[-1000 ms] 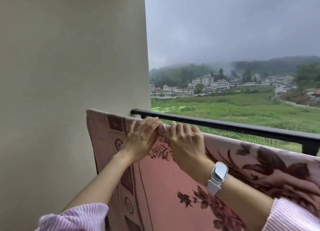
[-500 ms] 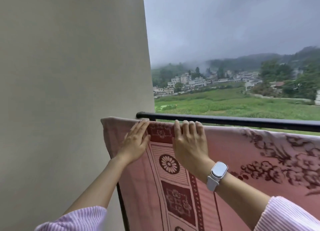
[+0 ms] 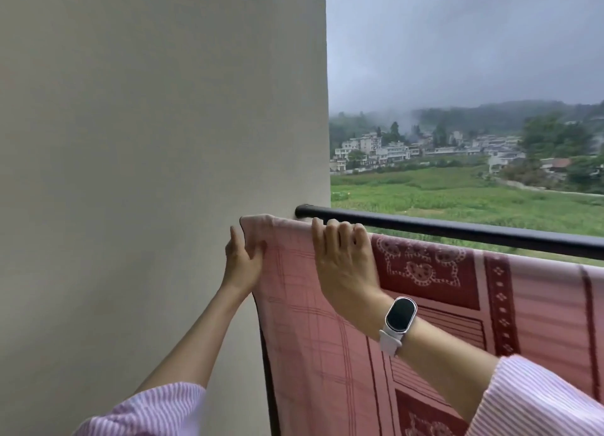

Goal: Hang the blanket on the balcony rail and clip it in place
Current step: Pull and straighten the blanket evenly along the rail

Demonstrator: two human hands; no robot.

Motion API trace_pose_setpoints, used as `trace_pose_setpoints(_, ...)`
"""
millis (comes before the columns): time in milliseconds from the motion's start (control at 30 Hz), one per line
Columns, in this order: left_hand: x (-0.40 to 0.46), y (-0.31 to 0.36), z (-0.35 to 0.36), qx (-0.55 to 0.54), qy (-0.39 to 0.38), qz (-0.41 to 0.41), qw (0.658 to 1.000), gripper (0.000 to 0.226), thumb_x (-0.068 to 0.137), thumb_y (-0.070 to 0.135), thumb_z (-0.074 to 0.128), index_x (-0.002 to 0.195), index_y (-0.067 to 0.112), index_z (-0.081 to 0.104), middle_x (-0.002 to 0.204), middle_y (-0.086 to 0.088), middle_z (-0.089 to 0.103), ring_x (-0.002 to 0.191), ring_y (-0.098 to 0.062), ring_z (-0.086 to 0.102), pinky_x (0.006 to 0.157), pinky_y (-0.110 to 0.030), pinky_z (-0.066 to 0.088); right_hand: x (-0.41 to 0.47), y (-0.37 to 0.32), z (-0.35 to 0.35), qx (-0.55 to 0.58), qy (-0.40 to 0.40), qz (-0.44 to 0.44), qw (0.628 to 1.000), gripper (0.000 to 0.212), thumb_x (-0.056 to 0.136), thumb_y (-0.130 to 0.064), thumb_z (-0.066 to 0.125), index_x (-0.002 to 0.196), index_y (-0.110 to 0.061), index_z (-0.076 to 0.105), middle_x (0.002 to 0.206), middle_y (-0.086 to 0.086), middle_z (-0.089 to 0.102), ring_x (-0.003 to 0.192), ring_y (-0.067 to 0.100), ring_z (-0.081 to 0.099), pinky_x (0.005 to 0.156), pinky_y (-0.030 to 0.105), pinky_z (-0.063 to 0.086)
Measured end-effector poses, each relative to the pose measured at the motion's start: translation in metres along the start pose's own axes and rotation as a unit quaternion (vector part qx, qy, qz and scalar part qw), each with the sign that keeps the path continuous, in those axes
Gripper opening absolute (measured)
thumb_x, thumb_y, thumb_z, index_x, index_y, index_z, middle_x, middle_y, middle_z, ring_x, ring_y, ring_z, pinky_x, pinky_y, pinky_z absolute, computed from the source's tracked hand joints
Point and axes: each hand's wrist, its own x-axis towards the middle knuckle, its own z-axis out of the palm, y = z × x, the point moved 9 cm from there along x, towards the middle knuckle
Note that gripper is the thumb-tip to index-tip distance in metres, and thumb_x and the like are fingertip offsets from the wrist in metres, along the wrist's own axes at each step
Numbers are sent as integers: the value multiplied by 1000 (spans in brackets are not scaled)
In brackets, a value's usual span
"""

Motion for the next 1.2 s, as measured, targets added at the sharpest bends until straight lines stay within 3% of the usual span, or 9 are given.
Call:
trace_pose_setpoints(100, 10, -24, 1, -46, -45, -51, 997, 52, 89, 31, 54, 132, 10, 35, 118, -7, 50, 106, -24, 52, 89, -36, 45, 13, -19, 6, 6, 21, 8, 1000, 61, 63, -17, 40, 122, -3, 33, 99, 13, 57, 86, 29, 40, 79, 40, 27)
trace_pose_setpoints(200, 17, -50, -10, -140, -24, -98, 985, 53, 80, 42, 64, 119, 9, 52, 110, -8, 60, 100, -21, 59, 92, -39, 49, 19, -34, 12, 0, 1, -3, 1000, 62, 64, -16, 37, 125, -6, 37, 103, 10, 61, 89, 29, 44, 82, 40, 26)
trace_pose_setpoints(367, 25, -59, -11, -263, -61, -123, 955, 19, 92, 29, 50, 85, 14, 60, 81, -2, 58, 73, -14, 55, 66, -28, 49, 31, -51, 12, -10, -19, -5, 1000, 61, 64, -16, 39, 123, -10, 53, 104, 8, 62, 85, 25, 57, 81, 39, 26)
trace_pose_setpoints(467, 40, -58, -21, -245, -15, -87, 965, 18, 93, 22, 47, 82, 14, 58, 78, -2, 56, 74, -17, 51, 67, -30, 45, 37, -60, 9, 23, -8, 2, 1000, 59, 61, -14, 43, 119, -6, 55, 100, 11, 62, 80, 29, 57, 79, 39, 25)
trace_pose_setpoints(667, 56, -40, -32, -200, 31, 34, 979, 12, 94, 13, 43, 86, 11, 53, 72, 6, 51, 64, -4, 45, 51, -7, 36, 54, -71, 7, 112, -13, 31, 993, 32, 74, -12, 61, 105, -9, 59, 88, 10, 64, 75, 32, 60, 74, 38, 42)
trace_pose_setpoints(833, 101, -40, -49, -233, 41, 45, 971, 13, 93, 15, 47, 91, 8, 58, 72, 7, 51, 67, -7, 46, 58, -11, 38, 78, -81, 3, 186, -72, 33, 979, 29, 93, -18, 40, 119, -12, 53, 111, 11, 61, 101, 32, 55, 85, 41, 39)
trace_pose_setpoints(967, 95, -62, -35, -276, -91, 12, 957, 14, 93, 21, 49, 85, 15, 58, 76, 2, 57, 72, -12, 50, 61, -22, 43, 80, -81, 11, 164, -82, 54, 981, 31, 96, -30, 35, 110, -12, 56, 111, 9, 58, 103, 28, 51, 86, 39, 36)
trace_pose_setpoints(1067, 54, -78, -15, -347, -219, -36, 911, 16, 93, 26, 47, 90, 15, 59, 80, -1, 62, 71, -13, 58, 68, -26, 51, 73, -71, 9, 170, -20, 90, 981, 27, 92, -31, 45, 102, -11, 62, 105, 8, 57, 99, 27, 49, 84, 40, 34)
trace_pose_setpoints(1200, 13, -113, 8, -242, -311, -44, 918, 25, 86, 25, 59, 110, 15, 58, 108, 1, 62, 97, -15, 59, 79, -23, 44, 52, -78, 3, 153, 63, 84, 983, 20, 86, -17, 52, 103, -13, 60, 102, 9, 57, 95, 26, 49, 85, 39, 32)
